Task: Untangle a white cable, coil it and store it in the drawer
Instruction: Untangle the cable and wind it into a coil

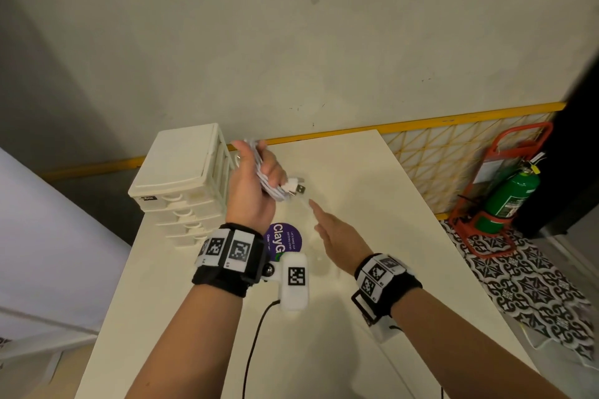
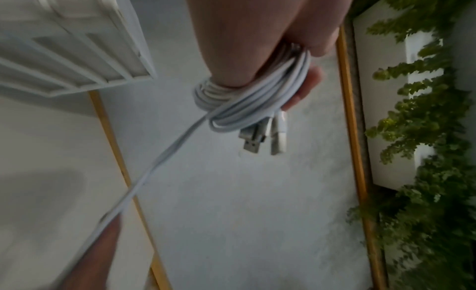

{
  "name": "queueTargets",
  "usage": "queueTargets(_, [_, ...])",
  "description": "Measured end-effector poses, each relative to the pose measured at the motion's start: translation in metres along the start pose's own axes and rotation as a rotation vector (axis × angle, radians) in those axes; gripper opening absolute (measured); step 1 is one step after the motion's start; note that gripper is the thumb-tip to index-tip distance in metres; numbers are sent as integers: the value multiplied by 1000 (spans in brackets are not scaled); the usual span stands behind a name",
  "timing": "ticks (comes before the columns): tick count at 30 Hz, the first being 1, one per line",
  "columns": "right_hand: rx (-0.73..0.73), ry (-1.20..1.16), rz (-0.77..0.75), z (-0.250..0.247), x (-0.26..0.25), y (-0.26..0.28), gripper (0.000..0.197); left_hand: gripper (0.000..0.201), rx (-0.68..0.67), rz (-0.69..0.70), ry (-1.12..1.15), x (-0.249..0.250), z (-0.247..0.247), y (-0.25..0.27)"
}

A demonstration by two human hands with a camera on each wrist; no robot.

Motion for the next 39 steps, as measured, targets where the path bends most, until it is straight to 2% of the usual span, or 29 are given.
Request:
queueTargets(4, [-80, 32, 1, 13, 9, 11, 48, 30, 156, 167, -304, 13, -10, -9])
queueTargets(8, [-46, 58, -94, 11, -5, 17, 44, 23, 184, 226, -647, 10, -24, -7])
queueTargets(10, [39, 75, -187, 3, -17, 18, 44, 24, 120, 219, -885, 0, -39, -3])
queueTargets(13, [121, 80, -297, -14, -34, 18, 39, 61, -62, 109, -1159, -19, -62, 4])
queueTargets(14, [132, 67, -320, -20, -38, 17, 39, 66, -121, 52, -1228, -25, -66, 7])
queueTargets(16, [166, 34, -355, -30, -43, 13, 31, 58, -234, -31, -1295, -30, -64, 13])
queueTargets(18, [197, 29, -382, -39, -47, 9, 25, 54, -352, -110, -1219, -31, -52, 20])
queueTargets(20, [191, 30, -376, -44, -48, 7, 33, 66, -438, -311, -1030, -32, -39, 28])
queueTargets(22, [161, 10, -328, -47, -47, 5, 44, 76, -474, -515, -804, -39, -35, 35])
queueTargets(24, [171, 21, -291, -47, -43, 3, 51, 77, -468, -619, -661, -43, -35, 40])
queueTargets(27, [162, 41, -306, -45, -33, 1, 49, 84, -520, -661, -636, -46, -36, 45])
queueTargets(29, [40, -56, -316, -44, -30, 1, 46, 82, -552, -676, -604, -48, -36, 48])
queueTargets(32, [-69, -267, -277, -44, -27, 3, 40, 62, -582, -714, -502, -49, -31, 51])
queueTargets(36, [-48, -426, -244, -45, -25, 3, 28, 46, -580, -758, -453, -48, -21, 51])
queueTargets(38, [-34, -475, -220, -45, -23, 2, 22, 27, -575, -739, -493, -47, -16, 52])
queueTargets(39, [-29, -495, -214, -45, -22, 2, 21, 26, -564, -724, -533, -46, -14, 52])
Point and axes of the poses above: each hand's wrist, its own y-axis away from the middle knuckle, its own z-axis out of the palm, x = y × z, the point moved 2 cm from there along -y, towards the middle knuckle, and after that the axes turned 14 degrees about z, right-handed, at the moved point
